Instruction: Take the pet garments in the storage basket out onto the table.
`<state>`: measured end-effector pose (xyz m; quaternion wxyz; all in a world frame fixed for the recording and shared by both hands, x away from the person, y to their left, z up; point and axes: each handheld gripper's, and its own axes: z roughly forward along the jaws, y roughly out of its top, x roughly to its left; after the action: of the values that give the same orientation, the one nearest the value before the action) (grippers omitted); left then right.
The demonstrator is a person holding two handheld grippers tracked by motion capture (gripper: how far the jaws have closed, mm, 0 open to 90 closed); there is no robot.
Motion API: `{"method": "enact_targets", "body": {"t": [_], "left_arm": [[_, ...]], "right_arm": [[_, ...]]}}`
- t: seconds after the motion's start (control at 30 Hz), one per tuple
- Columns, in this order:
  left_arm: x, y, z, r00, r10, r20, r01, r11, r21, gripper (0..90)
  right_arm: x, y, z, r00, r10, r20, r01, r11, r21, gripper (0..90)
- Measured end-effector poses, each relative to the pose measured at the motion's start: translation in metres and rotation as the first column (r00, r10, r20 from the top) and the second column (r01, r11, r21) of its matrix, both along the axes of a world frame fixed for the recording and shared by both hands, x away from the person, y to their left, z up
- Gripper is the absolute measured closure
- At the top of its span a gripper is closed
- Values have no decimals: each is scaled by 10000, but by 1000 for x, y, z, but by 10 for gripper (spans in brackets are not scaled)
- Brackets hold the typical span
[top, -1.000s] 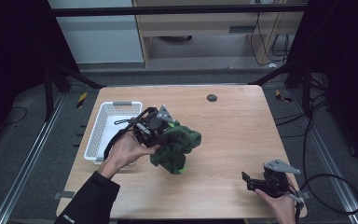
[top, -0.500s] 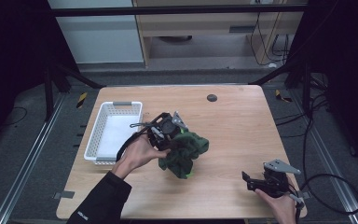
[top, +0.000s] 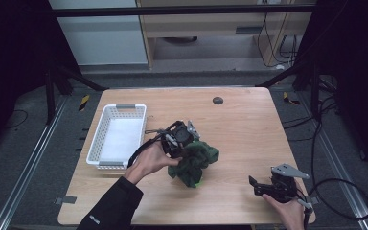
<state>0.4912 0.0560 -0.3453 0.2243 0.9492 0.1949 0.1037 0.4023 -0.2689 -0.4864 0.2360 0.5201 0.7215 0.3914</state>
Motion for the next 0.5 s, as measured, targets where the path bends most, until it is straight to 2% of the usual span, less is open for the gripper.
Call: {"method": "enact_targets", "body": {"t": [0.5], "left_arm": [[7, -6, -30, 9994, -80, -326, 89, 9995, 301, 825]], "right_arm": [[0, -1, -1, 10000, 1, -20, -1, 10000, 13, 75]]}}
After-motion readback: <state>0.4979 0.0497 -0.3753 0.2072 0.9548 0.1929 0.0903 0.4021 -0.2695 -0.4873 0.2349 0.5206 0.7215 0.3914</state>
